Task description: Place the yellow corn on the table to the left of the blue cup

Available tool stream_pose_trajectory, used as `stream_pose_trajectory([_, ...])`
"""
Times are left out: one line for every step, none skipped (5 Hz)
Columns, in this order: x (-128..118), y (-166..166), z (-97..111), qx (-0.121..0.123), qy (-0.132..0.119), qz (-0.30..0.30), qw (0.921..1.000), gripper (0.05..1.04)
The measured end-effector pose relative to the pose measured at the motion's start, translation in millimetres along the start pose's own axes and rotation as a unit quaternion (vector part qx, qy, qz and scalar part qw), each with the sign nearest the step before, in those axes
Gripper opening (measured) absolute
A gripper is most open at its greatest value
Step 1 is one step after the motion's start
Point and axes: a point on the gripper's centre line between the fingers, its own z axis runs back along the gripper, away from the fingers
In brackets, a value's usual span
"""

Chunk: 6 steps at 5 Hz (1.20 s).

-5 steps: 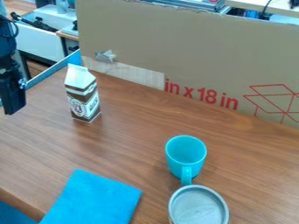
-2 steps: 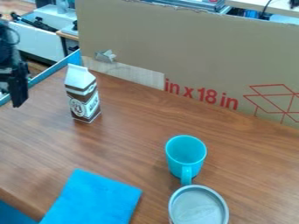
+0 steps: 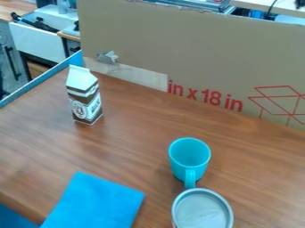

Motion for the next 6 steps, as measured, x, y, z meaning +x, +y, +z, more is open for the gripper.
stream_pose_trajectory([-3,13,-3,-0.004,0.004,0.009,0.9999,0.999])
stream_pose_trajectory([0,12,-22,-0.017,0.019,0.002,0.9997,0.999])
stream_pose_trajectory([3,14,-33,-0.009,0.023,0.007,0.9997,0.999])
stream_pose_trajectory([4,11,-46,-0.001,0.027,0.014,0.9995,0.999])
stream_pose_trajectory([6,6,-54,0.024,0.032,0.02,0.999,0.999])
stream_pose_trajectory([4,6,-60,0.029,0.035,0.023,0.9987,0.999])
